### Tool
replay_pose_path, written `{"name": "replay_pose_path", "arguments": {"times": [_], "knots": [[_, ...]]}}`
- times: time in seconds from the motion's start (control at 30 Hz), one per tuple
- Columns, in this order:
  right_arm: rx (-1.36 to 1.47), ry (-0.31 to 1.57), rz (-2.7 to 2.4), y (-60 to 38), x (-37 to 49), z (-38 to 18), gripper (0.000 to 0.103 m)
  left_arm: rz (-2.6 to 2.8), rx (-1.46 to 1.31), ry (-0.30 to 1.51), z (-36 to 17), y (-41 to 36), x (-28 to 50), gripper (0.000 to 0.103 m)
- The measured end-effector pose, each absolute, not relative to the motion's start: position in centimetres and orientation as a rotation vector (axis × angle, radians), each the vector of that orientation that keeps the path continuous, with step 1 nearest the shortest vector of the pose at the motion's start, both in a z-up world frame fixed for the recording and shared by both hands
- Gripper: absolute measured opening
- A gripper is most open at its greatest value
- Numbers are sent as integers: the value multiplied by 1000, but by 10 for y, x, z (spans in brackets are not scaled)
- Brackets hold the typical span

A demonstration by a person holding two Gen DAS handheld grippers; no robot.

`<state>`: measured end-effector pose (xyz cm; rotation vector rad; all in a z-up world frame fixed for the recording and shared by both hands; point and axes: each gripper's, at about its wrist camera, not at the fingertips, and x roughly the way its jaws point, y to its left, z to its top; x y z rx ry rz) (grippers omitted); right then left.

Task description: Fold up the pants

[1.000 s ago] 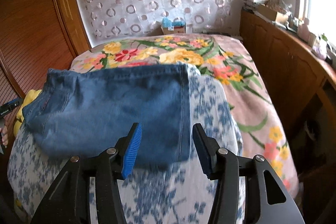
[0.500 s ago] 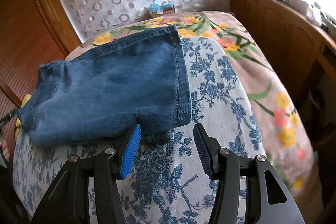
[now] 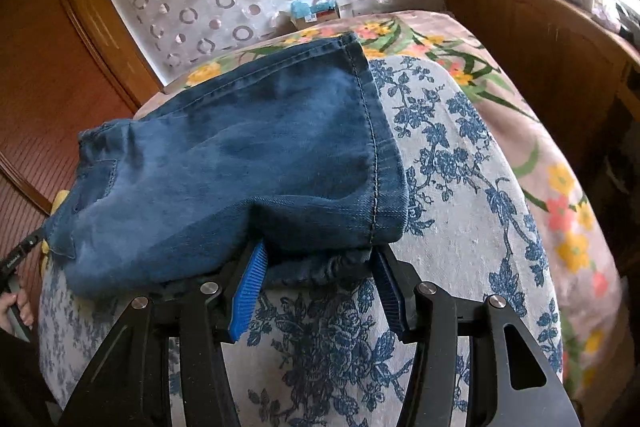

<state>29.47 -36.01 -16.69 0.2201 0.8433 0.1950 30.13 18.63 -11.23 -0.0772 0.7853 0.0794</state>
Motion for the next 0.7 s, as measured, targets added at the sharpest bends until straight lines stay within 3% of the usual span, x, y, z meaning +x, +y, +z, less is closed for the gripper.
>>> {"name": "replay_pose_path", "arguments": {"times": [0.07, 0.13, 0.2, 0.23, 0.53, 0.63, 0.7], "knots": [[192, 832, 187, -355, 293, -168, 53, 86, -74, 786, -112, 188, 302, 73], [156, 813, 153, -352, 291, -171, 30, 90, -71, 786, -112, 189, 303, 69], [160, 797, 142, -348, 291, -173, 20, 98, -70, 788, -112, 193, 304, 61], [195, 796, 159, -353, 290, -173, 19, 103, -71, 791, -112, 195, 305, 58], [215, 792, 187, -358, 290, -177, 17, 112, -97, 841, -128, 208, 327, 58], [212, 794, 203, -358, 290, -175, 15, 96, -88, 874, -137, 207, 334, 46], [194, 785, 208, -357, 288, -172, 15, 78, -95, 870, -135, 205, 333, 32]]}}
